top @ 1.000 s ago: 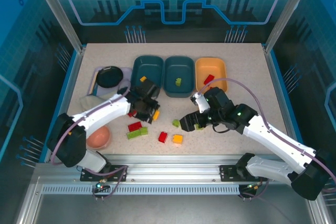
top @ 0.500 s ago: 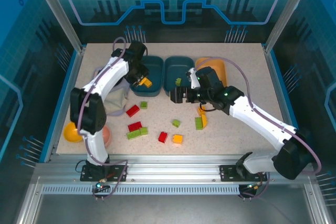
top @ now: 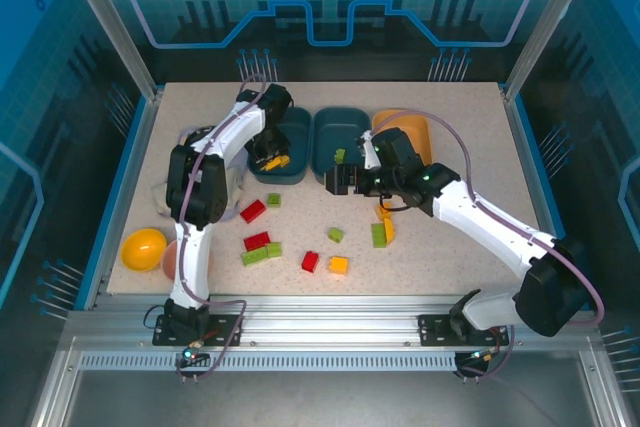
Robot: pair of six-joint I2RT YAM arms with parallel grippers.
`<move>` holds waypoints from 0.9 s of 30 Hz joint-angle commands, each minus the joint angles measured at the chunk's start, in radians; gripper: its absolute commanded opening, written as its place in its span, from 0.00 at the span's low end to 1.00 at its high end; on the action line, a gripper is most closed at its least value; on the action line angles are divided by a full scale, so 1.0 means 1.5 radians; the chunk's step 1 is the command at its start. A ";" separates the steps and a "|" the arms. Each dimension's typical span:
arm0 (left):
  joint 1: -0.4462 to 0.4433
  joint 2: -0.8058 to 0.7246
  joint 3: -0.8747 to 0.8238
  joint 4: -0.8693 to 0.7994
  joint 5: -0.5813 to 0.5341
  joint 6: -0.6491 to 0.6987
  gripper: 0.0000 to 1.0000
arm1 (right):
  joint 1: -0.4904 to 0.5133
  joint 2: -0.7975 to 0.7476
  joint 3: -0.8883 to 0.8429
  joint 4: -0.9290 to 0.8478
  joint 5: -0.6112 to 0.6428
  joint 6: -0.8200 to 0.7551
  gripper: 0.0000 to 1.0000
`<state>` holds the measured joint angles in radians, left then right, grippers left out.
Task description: Sort the legos into containers by color
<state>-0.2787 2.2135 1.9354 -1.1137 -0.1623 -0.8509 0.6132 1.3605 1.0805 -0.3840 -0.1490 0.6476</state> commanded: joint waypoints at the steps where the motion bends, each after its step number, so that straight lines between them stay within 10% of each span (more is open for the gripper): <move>1: 0.002 0.013 -0.006 -0.017 -0.009 0.023 0.40 | -0.010 -0.010 -0.006 -0.006 -0.004 0.008 0.94; 19: -0.005 -0.066 0.090 -0.050 0.035 0.029 0.68 | 0.055 0.056 0.066 -0.256 0.109 0.003 0.80; 27: -0.056 -0.370 -0.216 0.096 0.114 0.015 0.80 | 0.152 0.219 0.132 -0.288 0.136 -0.158 0.72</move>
<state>-0.3313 1.8305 1.7634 -1.0378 -0.0750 -0.8124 0.8173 1.6226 1.2442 -0.7490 0.0189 0.5404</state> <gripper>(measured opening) 0.795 0.728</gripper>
